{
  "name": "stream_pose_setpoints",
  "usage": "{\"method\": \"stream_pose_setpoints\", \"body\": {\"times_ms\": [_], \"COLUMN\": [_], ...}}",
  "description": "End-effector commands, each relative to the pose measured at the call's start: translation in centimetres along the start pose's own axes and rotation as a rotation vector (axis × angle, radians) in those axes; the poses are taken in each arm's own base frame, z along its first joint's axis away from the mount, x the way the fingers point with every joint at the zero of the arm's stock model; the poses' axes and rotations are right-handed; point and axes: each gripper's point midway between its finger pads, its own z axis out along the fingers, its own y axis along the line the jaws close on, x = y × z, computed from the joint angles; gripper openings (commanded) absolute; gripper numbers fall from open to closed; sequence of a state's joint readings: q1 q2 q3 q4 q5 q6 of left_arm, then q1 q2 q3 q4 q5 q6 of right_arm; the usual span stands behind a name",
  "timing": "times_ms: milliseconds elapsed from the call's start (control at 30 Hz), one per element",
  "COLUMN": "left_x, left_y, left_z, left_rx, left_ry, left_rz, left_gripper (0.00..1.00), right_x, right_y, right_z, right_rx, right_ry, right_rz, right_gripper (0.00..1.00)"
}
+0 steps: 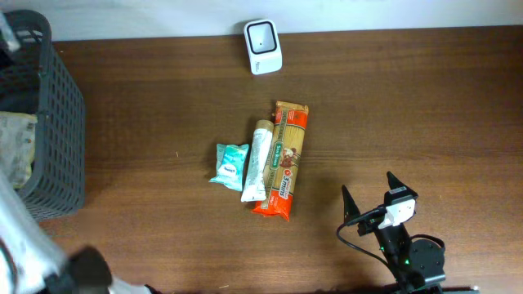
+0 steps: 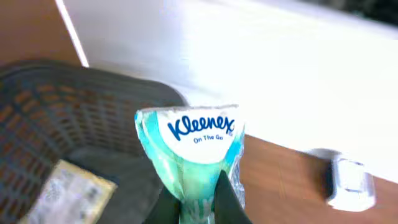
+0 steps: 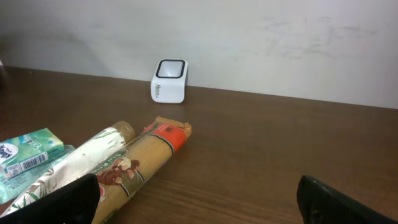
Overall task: Scan the item barcode
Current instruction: 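Reach the left gripper into the basket and grasp another tissue pack, then place the second tissue pack left of the first and release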
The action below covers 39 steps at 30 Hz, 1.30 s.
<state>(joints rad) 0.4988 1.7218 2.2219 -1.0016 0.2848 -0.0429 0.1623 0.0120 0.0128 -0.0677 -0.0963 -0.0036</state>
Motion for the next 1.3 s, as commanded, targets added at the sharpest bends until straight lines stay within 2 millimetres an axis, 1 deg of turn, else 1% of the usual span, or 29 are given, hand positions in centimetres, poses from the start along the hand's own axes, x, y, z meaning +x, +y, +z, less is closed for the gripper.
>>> {"method": "stream_pose_setpoints", "body": {"times_ms": [0,33,100,167,233,267,300,333,367,433,500,533,600,633,667,733,800,833,867,933,967,1000,1033,1067,1100,1133,1200,1233,1267], "left_x": [5.6,7.6,13.0,19.3,27.0,31.4,34.5,36.9,38.3,41.7,43.2,43.8,43.9,43.9,43.9,43.3,40.3,36.3,33.4,23.7,20.0,15.5,12.2,8.8,6.2,4.5,3.5,3.9,4.5], "left_y": [-6.6,-8.7,-13.1,-16.6,-19.5,-20.3,-20.4,-20.3,-20.1,-18.6,-17.8,-17.5,-17.7,-18.0,-18.0,-18.4,-19.4,-20.4,-20.9,-21.3,-20.9,-19.9,-18.6,-16.1,-12.6,-8.9,-1.0,3.2,5.3], "left_z": [-0.9,-0.6,0.6,2.4,4.6,5.8,6.5,7.0,7.4,8.4,8.7,8.5,8.4,8.4,8.4,8.5,8.4,8.0,7.7,6.2,5.3,4.0,3.0,2.1,1.5,1.1,0.6,0.5,0.6], "left_rx": [0.127,0.165,0.248,0.31,0.364,0.374,0.373,0.372,0.373,0.34,0.313,0.31,0.316,0.322,0.328,0.341,0.388,0.405,0.405,0.399,0.388,0.366,0.338,0.257,0.139,0.013,-0.229,-0.334,-0.373], "left_ry": [0.216,0.288,0.464,0.62,0.747,0.801,0.836,0.848,0.848,0.843,0.844,0.856,0.856,0.853,0.85,0.839,0.782,0.718,0.672,0.499,0.431,0.344,0.275,0.206,0.146,0.104,0.084,0.102,0.123], "left_rz": [0.007,0.024,0.083,0.141,0.208,0.218,0.215,0.209,0.207,0.22,0.226,0.226,0.233,0.24,0.252,0.252,0.337,0.372,0.366,0.331,0.315,0.292,0.269,0.217,0.162,0.109,0.028,-0.01,-0.026], "left_gripper": [0.0,0.0,0.0,0.0,0.0,0.0,0.0,0.0,0.0,0.0,0.0,0.05,0.43,0.56,0.57,0.61,0.76,0.82,0.87,0.9,0.9,0.89,0.87,0.86,0.86,0.86,0.87,0.85,0.85], "right_x": [0.3,0.3,0.3,0.3,0.3,0.3,0.3,0.3,0.3,0.3,0.3,0.3,0.3,0.3,0.3,0.3,0.3,0.3,0.3,0.3,0.3,0.3,0.3,0.3,0.3,0.3,0.3,0.3,0.3], "right_y": [-0.1,-0.1,-0.1,-0.1,-0.1,-0.1,-0.1,-0.1,-0.1,-0.1,-0.1,-0.1,-0.1,-0.1,-0.1,-0.1,-0.1,-0.1,-0.1,-0.1,-0.1,-0.1,-0.1,-0.1,-0.1,-0.1,-0.1,-0.1,-0.1], "right_z": [0.0,0.0,0.0,0.0,0.0,0.0,0.0,0.0,0.0,0.0,0.0,0.0,0.0,0.0,0.0,0.0,0.0,0.0,0.0,0.0,0.0,0.0,0.0,0.0,0.0,0.0,0.0,0.0,0.0], "right_rx": [0.001,0.001,0.001,0.001,0.001,0.001,0.001,0.001,0.001,0.001,0.001,0.001,0.001,0.001,0.001,0.001,0.001,0.001,0.001,0.001,0.001,0.001,0.001,0.001,0.001,0.001,0.001,0.001,0.001], "right_ry": [0.003,0.003,0.003,0.003,0.003,0.003,0.003,0.003,0.003,0.003,0.003,0.003,0.003,0.003,0.003,0.003,0.003,0.003,0.003,0.003,0.003,0.003,0.003,0.003,0.003,0.003,0.003,0.003,0.003], "right_rz": [0.001,0.001,0.001,0.001,0.001,0.001,0.001,0.001,0.001,0.001,0.001,0.001,0.001,0.001,0.001,0.001,0.001,0.001,0.001,0.001,0.001,0.001,0.001,0.001,0.001,0.001,0.001,0.001,0.001], "right_gripper": [0.99,0.99,0.99,0.99,0.99,0.99,0.99,0.99,0.99,0.99,0.99,0.99,0.99,0.99,0.99,0.99,0.99,0.99,0.99,0.99,0.99,0.99,0.99,0.99,0.99,0.99,0.99,0.99,0.99]}}
